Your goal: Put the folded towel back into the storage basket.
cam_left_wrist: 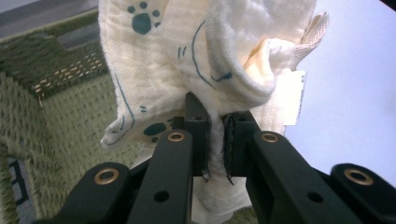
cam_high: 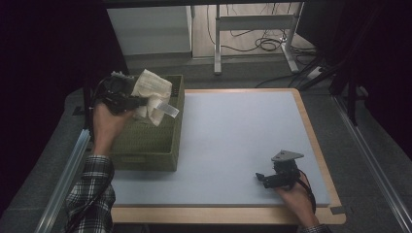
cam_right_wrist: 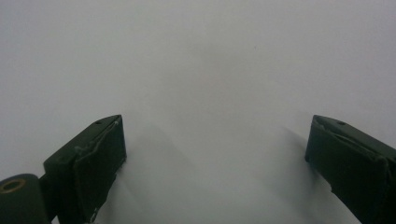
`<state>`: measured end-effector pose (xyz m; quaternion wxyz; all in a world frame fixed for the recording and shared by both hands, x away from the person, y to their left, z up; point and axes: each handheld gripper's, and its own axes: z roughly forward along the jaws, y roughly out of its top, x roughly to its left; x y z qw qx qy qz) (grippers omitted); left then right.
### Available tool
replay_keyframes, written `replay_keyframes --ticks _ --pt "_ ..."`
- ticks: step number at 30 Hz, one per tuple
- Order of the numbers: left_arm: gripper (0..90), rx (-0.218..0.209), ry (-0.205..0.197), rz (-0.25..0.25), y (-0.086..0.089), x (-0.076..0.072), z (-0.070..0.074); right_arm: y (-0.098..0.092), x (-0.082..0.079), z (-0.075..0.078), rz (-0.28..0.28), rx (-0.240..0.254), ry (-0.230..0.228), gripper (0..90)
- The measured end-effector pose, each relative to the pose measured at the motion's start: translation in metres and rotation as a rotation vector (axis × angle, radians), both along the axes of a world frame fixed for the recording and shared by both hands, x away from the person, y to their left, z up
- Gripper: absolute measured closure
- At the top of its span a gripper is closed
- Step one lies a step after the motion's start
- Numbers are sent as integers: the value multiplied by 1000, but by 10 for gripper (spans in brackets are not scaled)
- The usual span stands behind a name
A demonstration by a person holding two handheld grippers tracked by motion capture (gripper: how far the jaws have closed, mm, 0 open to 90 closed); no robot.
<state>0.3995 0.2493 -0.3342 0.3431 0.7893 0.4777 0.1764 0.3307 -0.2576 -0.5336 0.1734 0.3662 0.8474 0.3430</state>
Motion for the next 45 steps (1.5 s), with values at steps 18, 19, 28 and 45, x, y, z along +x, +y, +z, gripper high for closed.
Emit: replay_keyframes --ticks 18,19,28,45 --pt "826 18 -41 -133 -67 7 7 0 0 0 0 1 0 51" --pt "826 15 -42 -141 -72 8 6 0 0 0 1 0 1 51" --pt "825 17 -51 -200 -108 15 6 0 0 0 2 0 1 51" --pt "825 8 -38 -307 -173 27 -10 0 0 0 -3 4 4 51"
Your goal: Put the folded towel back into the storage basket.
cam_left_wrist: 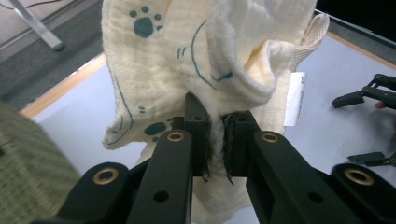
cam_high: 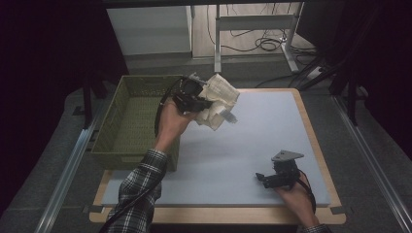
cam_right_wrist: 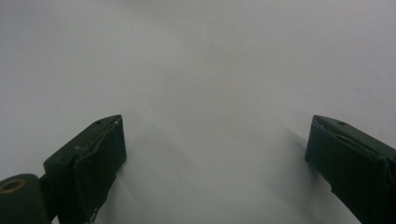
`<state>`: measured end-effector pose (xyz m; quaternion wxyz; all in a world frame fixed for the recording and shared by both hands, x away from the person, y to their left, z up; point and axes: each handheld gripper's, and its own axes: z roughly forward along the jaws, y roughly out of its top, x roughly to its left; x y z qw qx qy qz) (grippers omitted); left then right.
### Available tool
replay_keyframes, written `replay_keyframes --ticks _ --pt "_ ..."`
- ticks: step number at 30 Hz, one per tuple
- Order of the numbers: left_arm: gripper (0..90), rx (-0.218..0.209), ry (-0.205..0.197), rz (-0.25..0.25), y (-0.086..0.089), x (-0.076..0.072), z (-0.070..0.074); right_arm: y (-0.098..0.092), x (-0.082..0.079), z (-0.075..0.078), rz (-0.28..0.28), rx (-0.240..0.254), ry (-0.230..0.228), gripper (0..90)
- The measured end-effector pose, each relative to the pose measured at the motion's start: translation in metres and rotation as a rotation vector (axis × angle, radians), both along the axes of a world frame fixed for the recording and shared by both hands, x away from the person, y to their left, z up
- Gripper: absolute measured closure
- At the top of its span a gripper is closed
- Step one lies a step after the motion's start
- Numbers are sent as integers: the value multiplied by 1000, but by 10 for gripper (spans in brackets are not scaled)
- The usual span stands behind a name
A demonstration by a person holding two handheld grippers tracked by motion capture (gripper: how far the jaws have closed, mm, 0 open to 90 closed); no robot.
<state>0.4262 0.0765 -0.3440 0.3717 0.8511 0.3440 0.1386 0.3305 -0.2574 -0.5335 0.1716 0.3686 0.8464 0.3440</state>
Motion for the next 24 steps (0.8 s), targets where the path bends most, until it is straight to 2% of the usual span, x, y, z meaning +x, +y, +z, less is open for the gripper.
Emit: replay_keyframes --ticks 10,13,19,24 --pt "825 28 26 -46 -38 7 -19 0 0 0 5 -4 -1 51" --pt "825 62 31 -60 -50 8 -27 0 0 0 5 -4 0 51" --pt "824 127 41 -83 -72 8 -50 -1 0 0 5 -5 -1 51" --pt "823 145 68 -98 -86 9 -74 -1 0 0 5 -5 -1 51"
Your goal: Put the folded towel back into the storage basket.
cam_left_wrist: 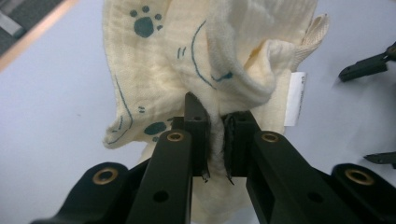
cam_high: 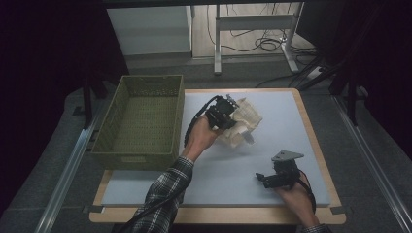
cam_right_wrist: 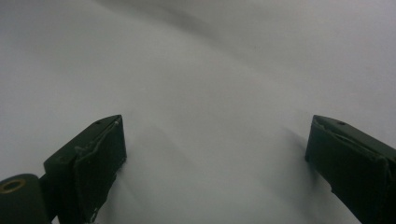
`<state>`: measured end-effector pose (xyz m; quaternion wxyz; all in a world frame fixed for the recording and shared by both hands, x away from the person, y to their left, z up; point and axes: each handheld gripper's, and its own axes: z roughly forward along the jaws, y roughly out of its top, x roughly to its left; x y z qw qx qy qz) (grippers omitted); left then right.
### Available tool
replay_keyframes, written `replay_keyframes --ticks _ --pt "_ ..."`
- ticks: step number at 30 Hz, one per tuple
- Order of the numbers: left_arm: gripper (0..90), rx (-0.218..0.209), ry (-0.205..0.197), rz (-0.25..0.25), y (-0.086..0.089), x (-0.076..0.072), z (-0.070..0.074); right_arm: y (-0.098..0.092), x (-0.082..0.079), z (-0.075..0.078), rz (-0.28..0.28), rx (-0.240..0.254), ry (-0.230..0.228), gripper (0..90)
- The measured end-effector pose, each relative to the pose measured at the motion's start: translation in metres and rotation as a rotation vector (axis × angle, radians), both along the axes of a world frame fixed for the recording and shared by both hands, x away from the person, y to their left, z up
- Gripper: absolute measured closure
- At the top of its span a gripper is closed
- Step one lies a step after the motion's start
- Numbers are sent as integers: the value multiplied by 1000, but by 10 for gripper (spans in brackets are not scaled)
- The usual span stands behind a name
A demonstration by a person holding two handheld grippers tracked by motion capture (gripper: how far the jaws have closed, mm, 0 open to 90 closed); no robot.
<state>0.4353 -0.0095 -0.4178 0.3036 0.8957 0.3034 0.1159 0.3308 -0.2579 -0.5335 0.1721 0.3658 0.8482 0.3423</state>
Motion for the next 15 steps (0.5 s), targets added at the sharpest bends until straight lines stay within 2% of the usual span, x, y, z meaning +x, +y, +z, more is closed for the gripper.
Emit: replay_keyframes --ticks 6,15 --pt "819 9 35 -13 -14 4 -29 0 0 0 -2 2 0 52" --pt "793 30 59 -27 -31 10 -64 0 0 0 -6 5 2 51"
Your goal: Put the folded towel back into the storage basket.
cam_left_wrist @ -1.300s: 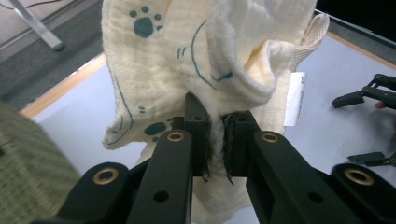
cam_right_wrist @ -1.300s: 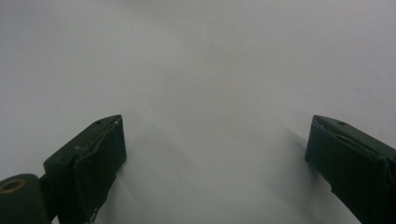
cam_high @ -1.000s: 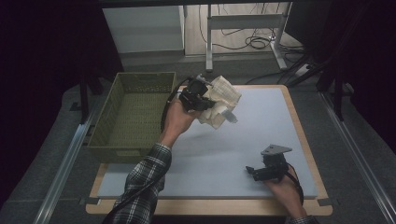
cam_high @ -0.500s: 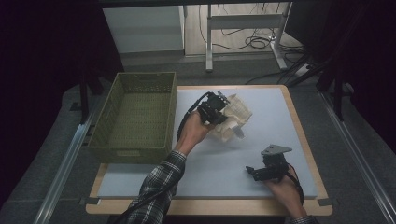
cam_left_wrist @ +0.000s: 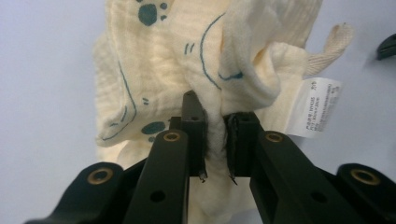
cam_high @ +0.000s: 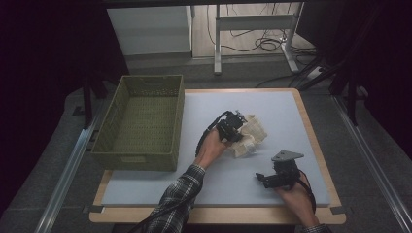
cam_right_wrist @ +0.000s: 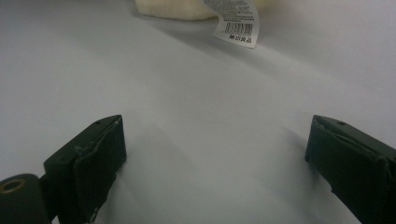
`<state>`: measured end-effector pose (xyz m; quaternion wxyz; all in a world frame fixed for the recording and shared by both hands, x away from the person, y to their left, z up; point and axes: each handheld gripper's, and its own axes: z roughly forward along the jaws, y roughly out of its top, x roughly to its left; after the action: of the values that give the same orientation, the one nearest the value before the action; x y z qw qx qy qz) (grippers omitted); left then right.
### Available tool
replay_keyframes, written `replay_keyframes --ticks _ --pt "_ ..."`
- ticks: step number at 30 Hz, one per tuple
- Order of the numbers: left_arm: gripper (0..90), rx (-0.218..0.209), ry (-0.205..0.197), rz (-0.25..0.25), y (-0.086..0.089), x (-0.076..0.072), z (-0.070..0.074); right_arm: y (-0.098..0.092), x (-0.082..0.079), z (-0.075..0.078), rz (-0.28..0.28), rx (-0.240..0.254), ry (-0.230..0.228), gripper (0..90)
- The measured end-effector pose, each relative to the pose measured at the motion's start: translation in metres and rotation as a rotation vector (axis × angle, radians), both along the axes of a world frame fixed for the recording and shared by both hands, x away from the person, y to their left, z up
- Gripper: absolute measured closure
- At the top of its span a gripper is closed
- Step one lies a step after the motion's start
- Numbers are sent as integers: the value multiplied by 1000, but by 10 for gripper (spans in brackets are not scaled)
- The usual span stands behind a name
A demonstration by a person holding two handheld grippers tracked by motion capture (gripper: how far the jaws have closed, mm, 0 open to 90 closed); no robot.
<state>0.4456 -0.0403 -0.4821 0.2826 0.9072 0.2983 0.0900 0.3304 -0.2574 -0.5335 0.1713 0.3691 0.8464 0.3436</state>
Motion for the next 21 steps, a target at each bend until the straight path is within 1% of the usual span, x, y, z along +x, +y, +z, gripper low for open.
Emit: replay_keyframes --ticks 3,5,7,8,9,10,11,14,17,18,20,21 --pt "775 8 9 -2 -4 2 -12 0 0 0 2 -3 -1 52" --pt "749 20 3 -2 -7 2 -20 0 0 0 2 -3 -2 51" --pt "711 -1 6 5 -8 2 -25 0 0 0 3 -6 -1 52" --pt "687 -19 7 15 -8 2 -26 0 0 0 3 -5 -1 52" --pt "634 -31 23 8 -6 4 -25 0 0 0 3 -5 -1 52" --pt "559 -59 34 7 -5 4 -25 0 0 0 3 -6 -2 51" --pt "487 -72 35 4 -3 4 -23 0 0 0 2 -5 -2 51" --pt "350 -98 20 -2 1 2 -14 0 0 0 1 -8 -3 49" --pt "292 -116 4 -1 7 -2 -6 0 0 0 3 -8 -3 50" --pt "291 -115 -3 -6 9 -3 -3 0 0 0 4 -6 -1 52" --pt "284 -127 -12 3 14 -5 0 0 -1 0 4 -6 -2 56" --pt "284 -133 -16 7 17 -7 1 0 -1 1 3 -5 -4 77"
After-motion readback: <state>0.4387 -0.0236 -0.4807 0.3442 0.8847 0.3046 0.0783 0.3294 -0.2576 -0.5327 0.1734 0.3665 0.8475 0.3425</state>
